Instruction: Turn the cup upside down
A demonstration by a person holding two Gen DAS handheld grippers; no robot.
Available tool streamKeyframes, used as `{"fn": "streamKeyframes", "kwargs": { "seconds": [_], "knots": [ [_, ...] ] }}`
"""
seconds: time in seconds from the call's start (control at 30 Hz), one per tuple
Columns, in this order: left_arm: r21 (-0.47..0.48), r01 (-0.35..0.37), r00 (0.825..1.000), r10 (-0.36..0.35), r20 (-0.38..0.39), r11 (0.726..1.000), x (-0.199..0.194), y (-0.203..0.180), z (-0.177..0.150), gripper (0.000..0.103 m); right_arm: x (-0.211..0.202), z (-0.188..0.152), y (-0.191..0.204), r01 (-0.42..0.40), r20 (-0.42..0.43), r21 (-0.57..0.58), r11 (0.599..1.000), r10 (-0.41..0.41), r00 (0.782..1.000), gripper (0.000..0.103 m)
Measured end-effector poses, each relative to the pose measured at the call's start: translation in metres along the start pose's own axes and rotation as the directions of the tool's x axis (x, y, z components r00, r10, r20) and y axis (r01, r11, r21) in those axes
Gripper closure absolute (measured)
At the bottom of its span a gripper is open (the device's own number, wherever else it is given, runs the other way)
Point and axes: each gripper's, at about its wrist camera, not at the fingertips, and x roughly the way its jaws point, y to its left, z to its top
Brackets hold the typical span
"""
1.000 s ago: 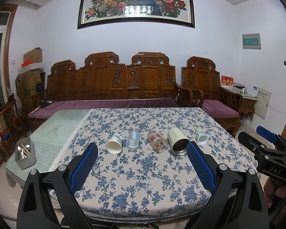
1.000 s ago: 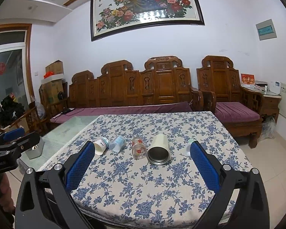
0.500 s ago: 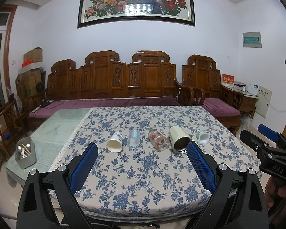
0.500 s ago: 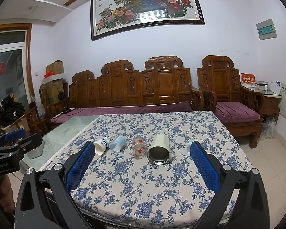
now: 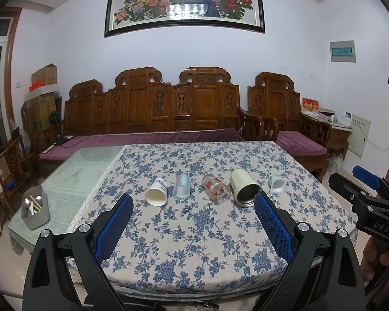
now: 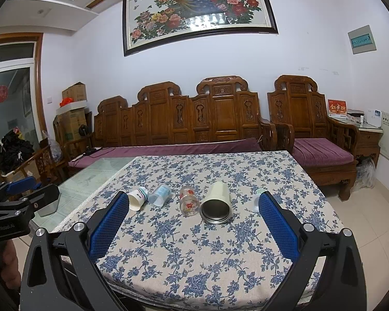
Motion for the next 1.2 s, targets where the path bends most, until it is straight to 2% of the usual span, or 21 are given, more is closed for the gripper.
{"fn": "streamKeyframes", "kwargs": {
  "seconds": [0.27, 0.43, 0.67, 0.83, 0.97, 1.17, 1.2],
  "knots": [
    [0.007, -0.002, 1.000, 0.002, -0.015, 1.000, 0.008, -0.001, -0.001, 0.012, 0.001, 0.002, -0.002, 0.001, -0.005, 0.005, 1.000, -0.001, 1.000, 0.002],
    [0.024, -0.002, 0.998, 0.004, -0.064, 1.000, 0.026, -0.003, -0.005, 0.012, 0.015, 0.002, -0.007, 0.005, -0.026, 0.008, 1.000, -0.005, 1.000, 0.002],
    [0.051, 0.025, 0.989, -0.017, -0.145, 0.998, 0.062, -0.006, -0.007, 0.012, 0.050, -0.001, -0.027, 0.014, -0.080, -0.004, 1.000, -0.014, 0.997, 0.002],
    [0.077, 0.072, 0.979, -0.055, -0.196, 0.994, 0.091, -0.011, -0.004, 0.012, 0.087, 0.002, -0.049, 0.025, -0.140, -0.009, 1.000, -0.026, 0.990, 0.002],
    [0.085, 0.089, 0.967, -0.065, -0.247, 0.992, 0.118, -0.013, -0.003, 0.012, 0.118, 0.003, -0.066, 0.041, -0.189, -0.009, 0.999, -0.042, 0.981, 0.004],
    [0.117, 0.108, 0.929, -0.058, -0.365, 0.987, 0.168, -0.016, -0.011, 0.012, 0.176, 0.001, -0.099, 0.062, -0.293, -0.005, 0.998, -0.061, 0.954, 0.009],
    [0.125, 0.114, 0.918, -0.057, -0.394, 0.986, 0.179, -0.017, -0.014, 0.012, 0.187, 0.000, -0.105, 0.068, -0.314, -0.007, 0.998, -0.067, 0.947, 0.010]
  ]
}}
